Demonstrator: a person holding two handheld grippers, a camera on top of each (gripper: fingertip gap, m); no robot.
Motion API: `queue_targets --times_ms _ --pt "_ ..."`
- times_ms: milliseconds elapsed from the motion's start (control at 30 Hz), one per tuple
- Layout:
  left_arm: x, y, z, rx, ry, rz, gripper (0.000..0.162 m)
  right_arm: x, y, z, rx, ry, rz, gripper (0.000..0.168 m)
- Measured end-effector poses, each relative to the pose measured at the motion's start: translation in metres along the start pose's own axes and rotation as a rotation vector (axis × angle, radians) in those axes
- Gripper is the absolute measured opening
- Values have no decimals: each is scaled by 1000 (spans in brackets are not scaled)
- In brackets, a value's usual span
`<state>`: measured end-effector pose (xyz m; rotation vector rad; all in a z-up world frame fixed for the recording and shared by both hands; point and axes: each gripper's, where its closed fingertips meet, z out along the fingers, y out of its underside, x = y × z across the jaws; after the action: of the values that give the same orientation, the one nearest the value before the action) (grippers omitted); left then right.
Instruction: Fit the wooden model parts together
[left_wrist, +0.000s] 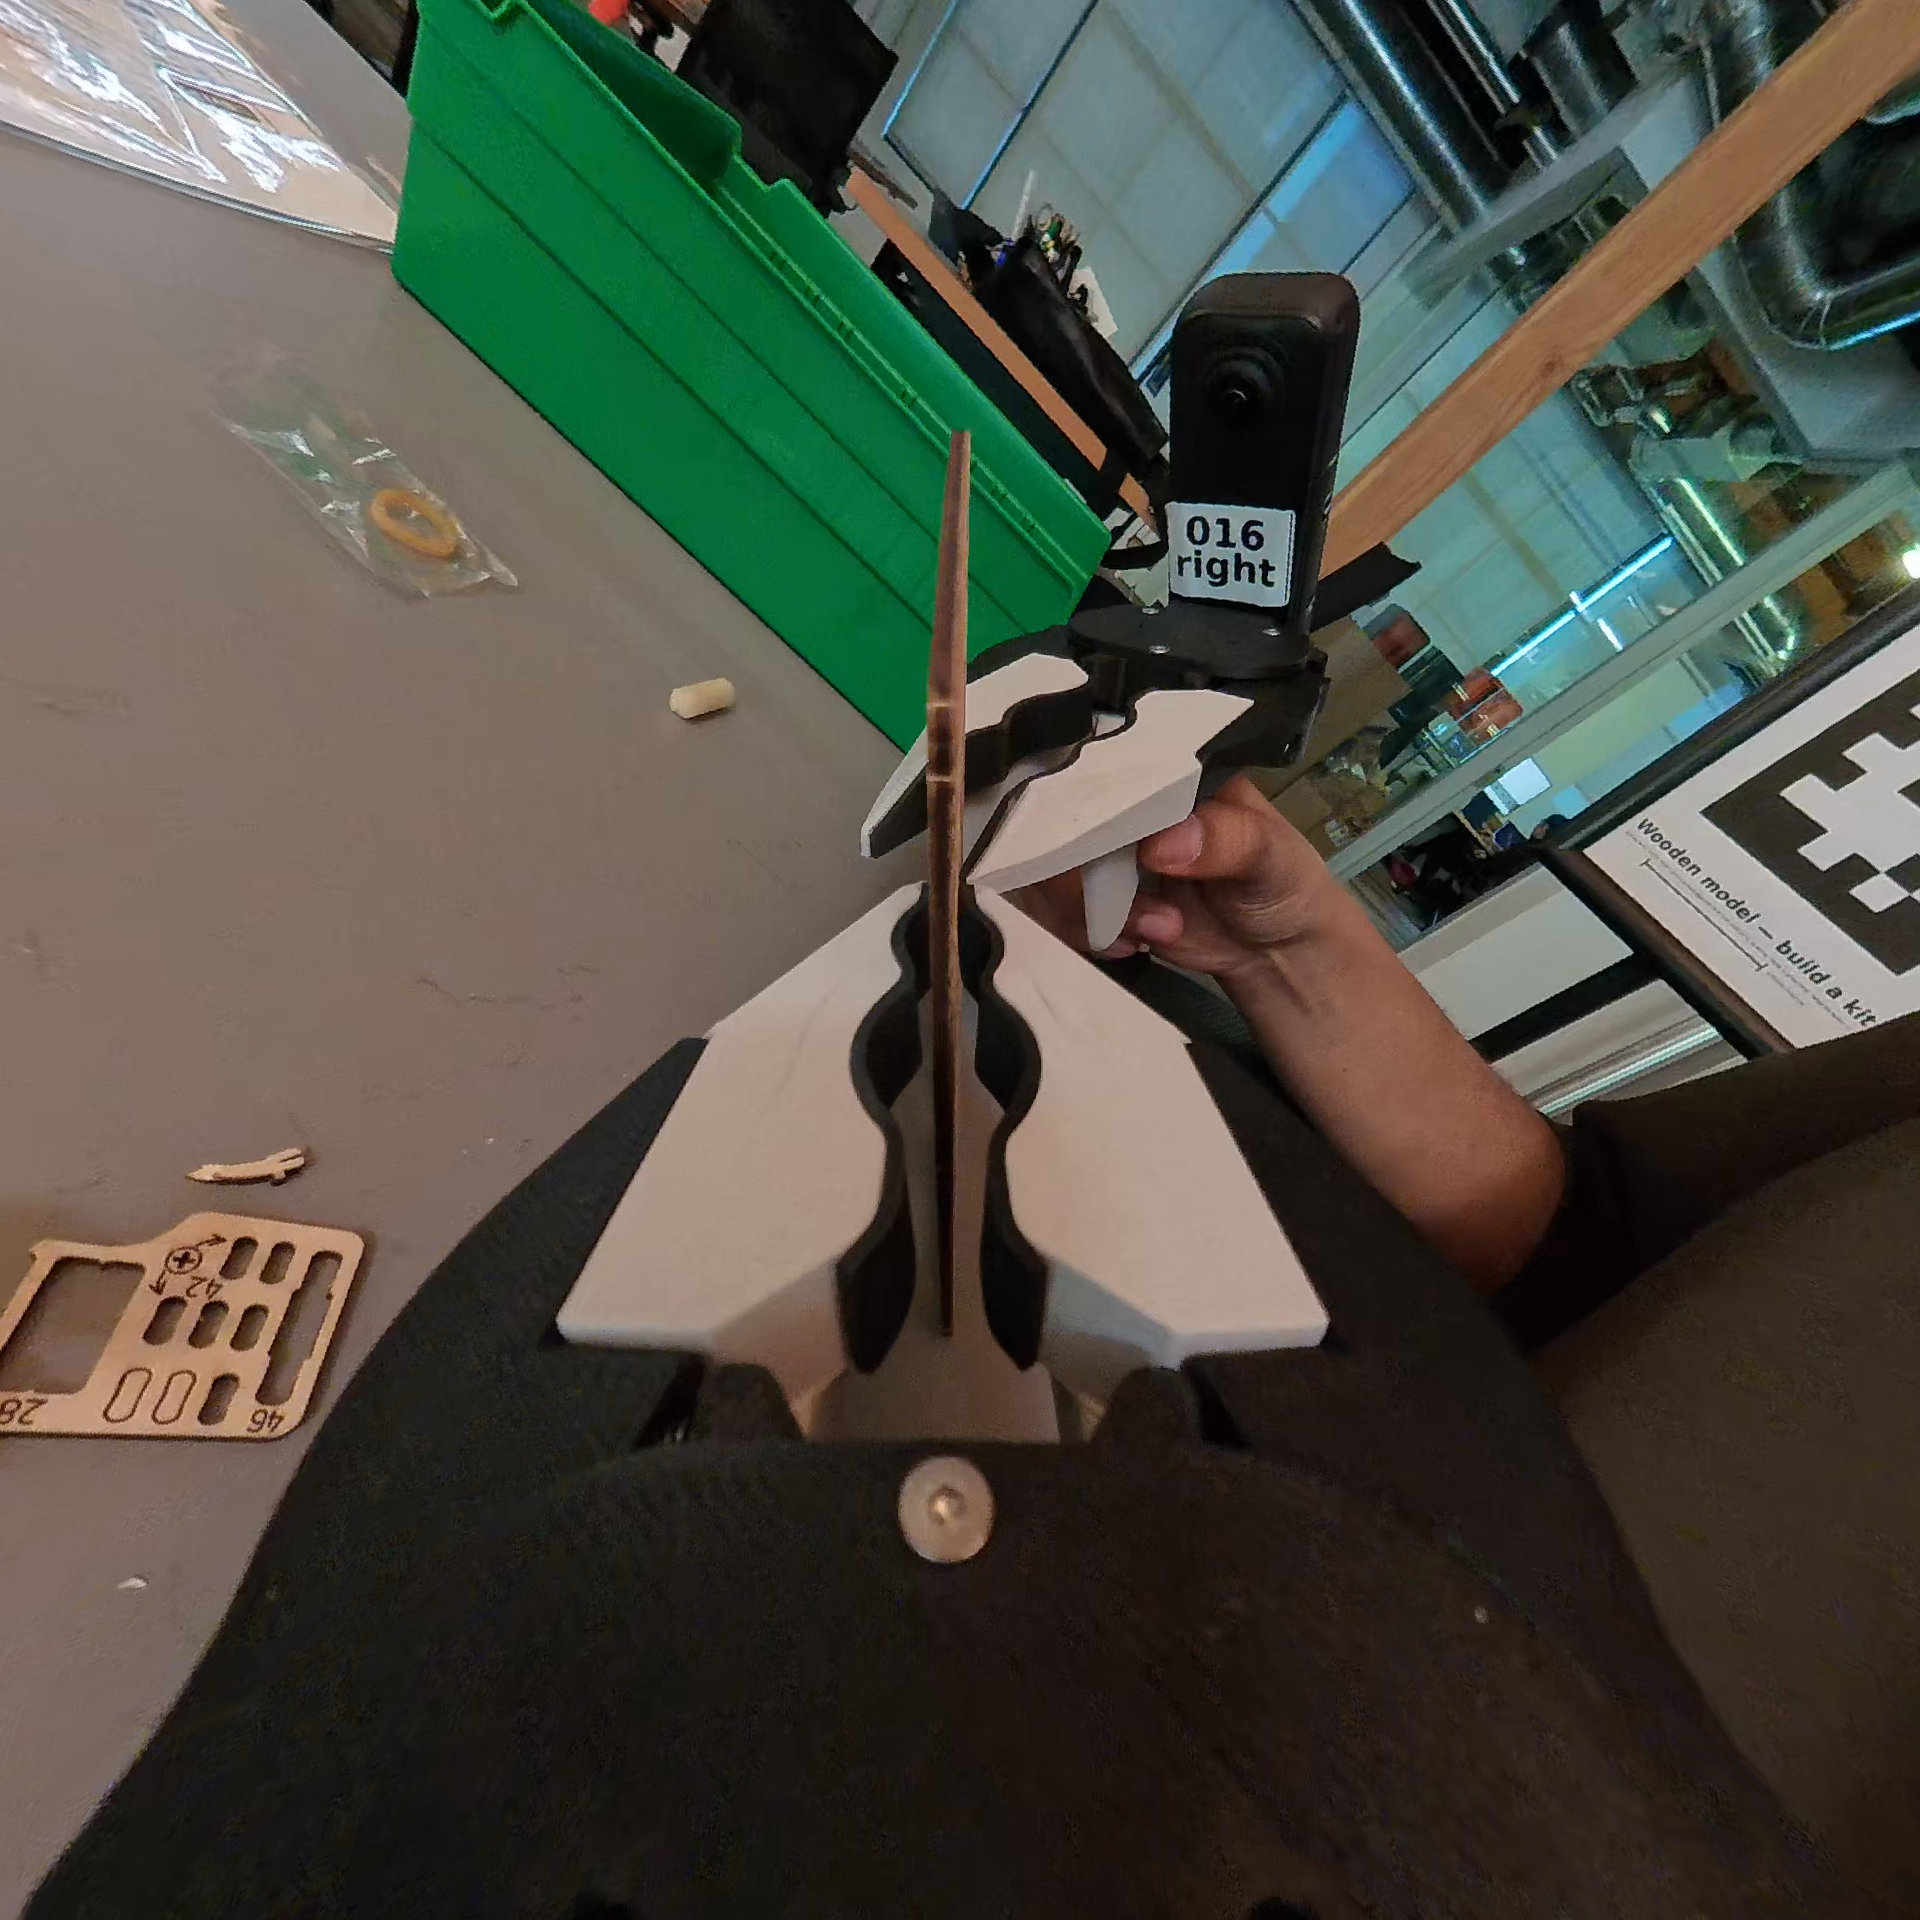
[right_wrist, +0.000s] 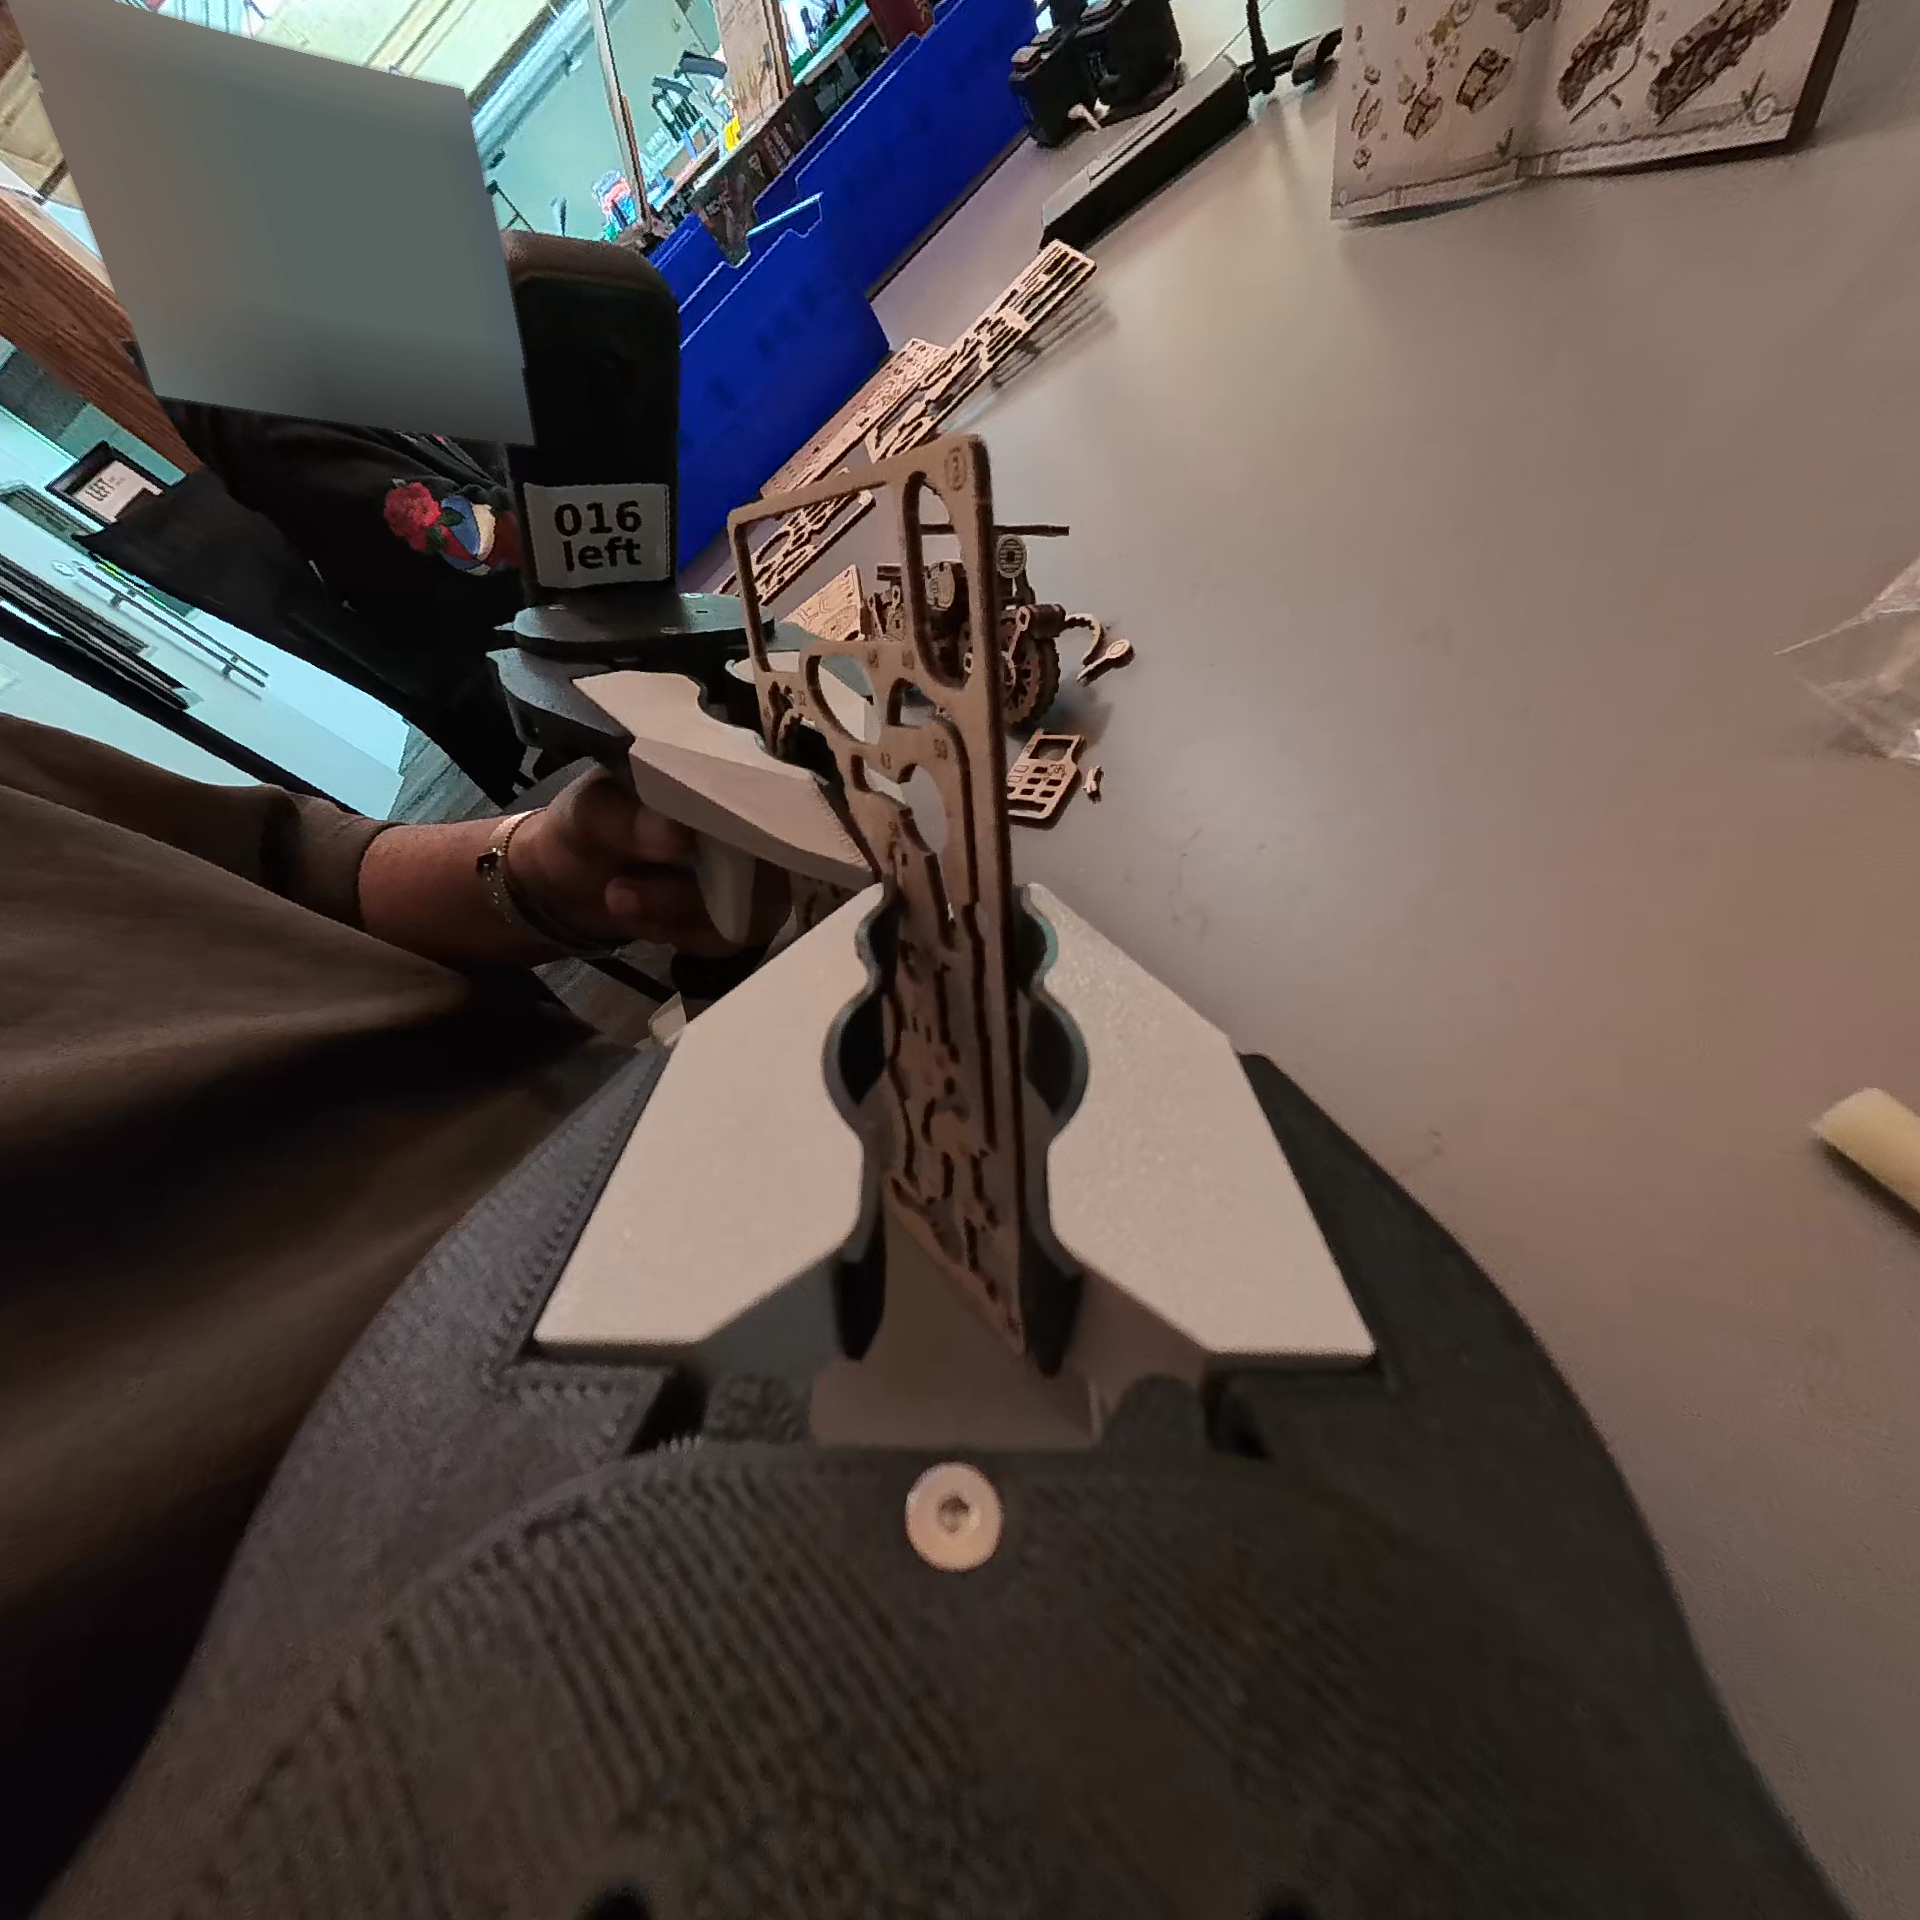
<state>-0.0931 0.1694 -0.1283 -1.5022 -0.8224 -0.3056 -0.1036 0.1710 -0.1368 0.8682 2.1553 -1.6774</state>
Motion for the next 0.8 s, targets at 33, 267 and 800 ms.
queue_targets --times_ms 33,267,800 --pt "0 0 0 -1 0 1 0 0 0 0 0 -2 1 19" --pt "0 1 0 -4 0 5 0 -1 1 -1 -2 -17 21 18" --pt "-4 4 1 -7 -16 -27 0 4 3 1 -14 12 18 19"
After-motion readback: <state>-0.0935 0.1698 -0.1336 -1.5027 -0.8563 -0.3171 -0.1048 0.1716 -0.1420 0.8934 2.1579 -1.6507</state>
